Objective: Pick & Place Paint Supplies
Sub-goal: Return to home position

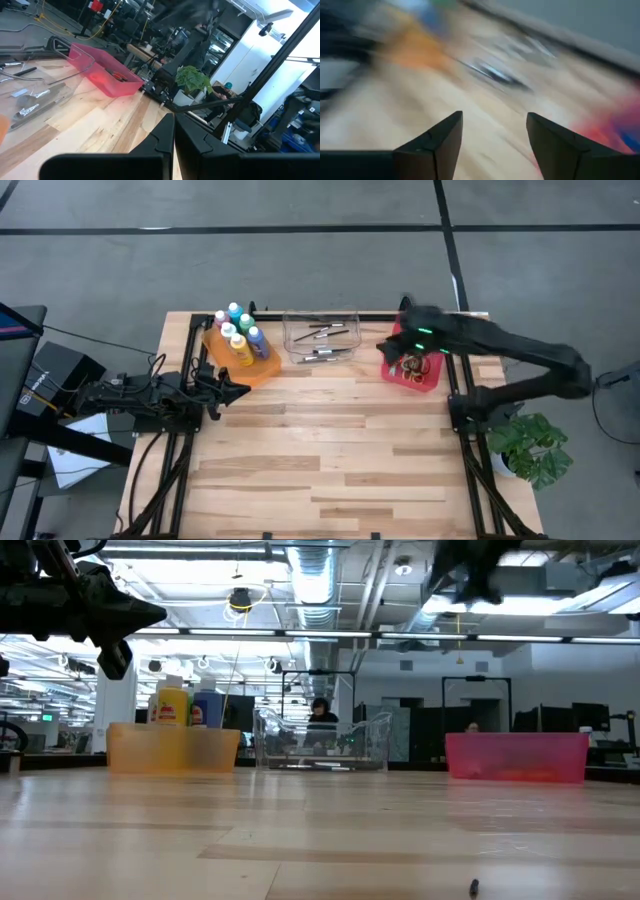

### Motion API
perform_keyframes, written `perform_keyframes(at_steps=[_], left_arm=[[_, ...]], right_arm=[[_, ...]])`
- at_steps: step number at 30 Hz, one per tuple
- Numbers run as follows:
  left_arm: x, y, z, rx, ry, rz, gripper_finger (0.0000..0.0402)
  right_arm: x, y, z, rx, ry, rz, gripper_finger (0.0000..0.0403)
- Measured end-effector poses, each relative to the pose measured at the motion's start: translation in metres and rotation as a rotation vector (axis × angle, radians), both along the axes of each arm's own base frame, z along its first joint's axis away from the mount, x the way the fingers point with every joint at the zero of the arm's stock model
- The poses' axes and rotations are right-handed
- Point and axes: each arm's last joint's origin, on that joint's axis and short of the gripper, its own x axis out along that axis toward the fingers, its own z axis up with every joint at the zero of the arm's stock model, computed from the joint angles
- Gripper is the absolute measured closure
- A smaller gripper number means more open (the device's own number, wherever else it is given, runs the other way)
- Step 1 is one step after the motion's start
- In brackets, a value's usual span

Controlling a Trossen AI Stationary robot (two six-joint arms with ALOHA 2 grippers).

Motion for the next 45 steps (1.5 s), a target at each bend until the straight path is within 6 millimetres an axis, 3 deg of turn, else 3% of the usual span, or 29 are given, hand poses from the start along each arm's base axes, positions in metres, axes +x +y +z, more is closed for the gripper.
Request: perform_keyframes(at_steps=[4,7,10,13,15,19,26,29,34,45], left_arm=[[0.000,0.000,0.000,0.000,0.000,0.000,0.0396],[0.000,0.000,0.000,0.000,0.000,0.000,0.0396],[0.000,0.000,0.000,0.000,0.000,0.000,0.0396],[0.000,0.000,0.000,0.000,0.000,0.000,0.0396],[0.000,0.000,0.000,0.000,0.000,0.000,0.0396],[0.000,0.000,0.000,0.000,0.000,0.000,0.0396],[0.000,0.000,0.000,0.000,0.000,0.000,0.0396],[0.000,0.000,0.000,0.000,0.000,0.000,0.0396],[0.000,0.000,0.000,0.000,0.000,0.000,0.0396],[0.000,0.000,0.000,0.000,0.000,0.000,0.0396]], right_arm=[[-0.039,0.055,0.055,-0.150,-0.410,0.237,0.0226],[-0.059,0.087,0.067,-0.225,-0.571,0.344,0.0296],[-0.062,0.116,0.052,-0.306,-0.614,0.482,0.0381],[-0.055,0.142,0.028,-0.406,-0.641,0.579,0.0389],[-0.051,0.152,0.010,-0.496,-0.641,0.556,0.0398],[-0.059,0.149,-0.014,-0.552,-0.691,0.473,0.0400],[-0.106,0.106,-0.014,-0.537,-0.975,0.420,0.0402],[-0.117,0.097,-0.027,-0.559,-0.994,0.433,0.0402],[-0.121,0.093,-0.061,-0.542,-0.939,0.475,0.0402],[-0.109,0.100,-0.146,-0.381,-0.785,0.589,0.0403]])
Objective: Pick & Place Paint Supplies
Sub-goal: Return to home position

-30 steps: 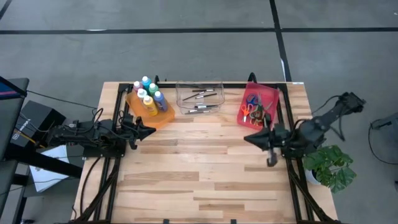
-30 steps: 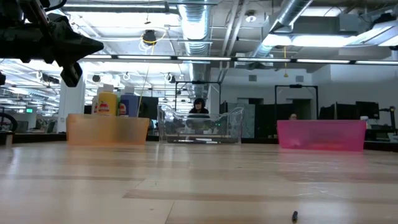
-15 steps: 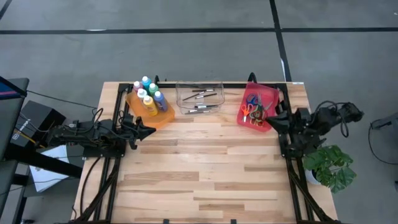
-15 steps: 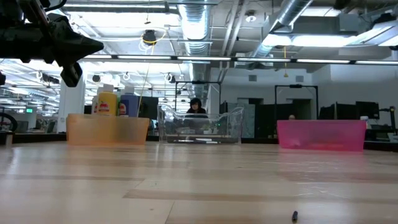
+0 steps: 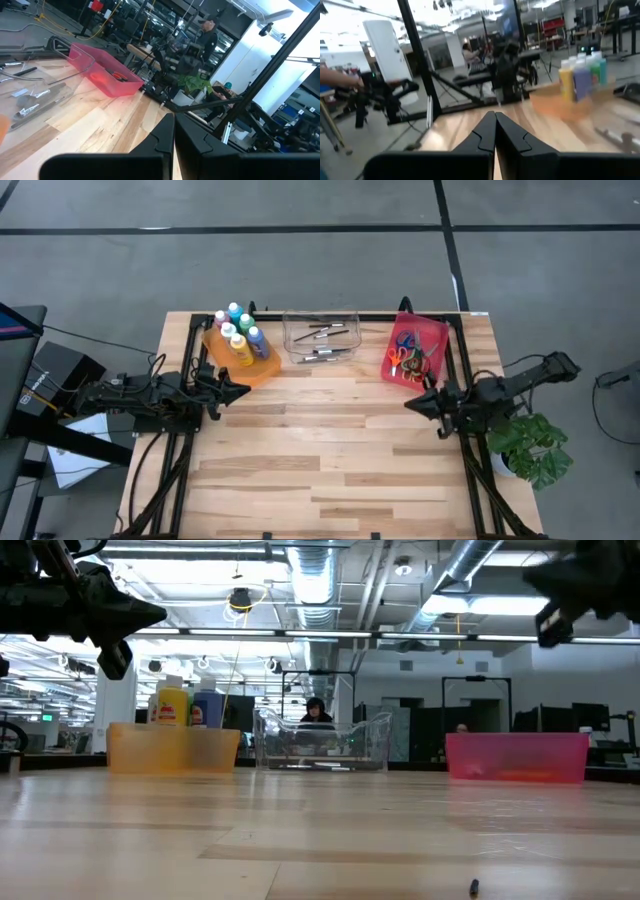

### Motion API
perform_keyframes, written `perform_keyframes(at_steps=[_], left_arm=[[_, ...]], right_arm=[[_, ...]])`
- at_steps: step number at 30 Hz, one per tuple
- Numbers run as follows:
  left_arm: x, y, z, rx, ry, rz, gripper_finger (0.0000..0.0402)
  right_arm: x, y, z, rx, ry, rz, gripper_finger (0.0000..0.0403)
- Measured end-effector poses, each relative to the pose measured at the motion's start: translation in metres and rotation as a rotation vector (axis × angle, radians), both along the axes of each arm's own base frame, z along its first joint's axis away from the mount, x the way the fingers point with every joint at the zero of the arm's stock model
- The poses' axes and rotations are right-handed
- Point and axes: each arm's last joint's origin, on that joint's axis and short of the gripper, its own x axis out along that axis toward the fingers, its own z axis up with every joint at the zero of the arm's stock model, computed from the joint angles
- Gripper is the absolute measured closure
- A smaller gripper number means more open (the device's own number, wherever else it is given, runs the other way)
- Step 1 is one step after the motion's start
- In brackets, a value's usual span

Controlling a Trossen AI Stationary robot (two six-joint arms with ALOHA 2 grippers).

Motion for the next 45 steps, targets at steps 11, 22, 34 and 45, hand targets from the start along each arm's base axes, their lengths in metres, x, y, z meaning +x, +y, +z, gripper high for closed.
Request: perform_keyframes(at_steps=[11,22,34,45], left_arm=[[0.000,0.000,0.000,0.000,0.000,0.000,0.0396],[0.000,0.000,0.000,0.000,0.000,0.000,0.0396],[0.000,0.000,0.000,0.000,0.000,0.000,0.0396],[0.000,0.000,0.000,0.000,0.000,0.000,0.0396]], right_arm=[[0.001,0.002,-0.024,-0.091,0.070,0.062,0.0403],[-0.006,-0.021,-0.024,-0.249,0.046,-0.100,0.0403],[-0.003,-0.023,-0.028,-0.207,0.085,-0.047,0.0403],[-0.003,-0.023,-0.028,-0.214,0.084,-0.051,0.0391]])
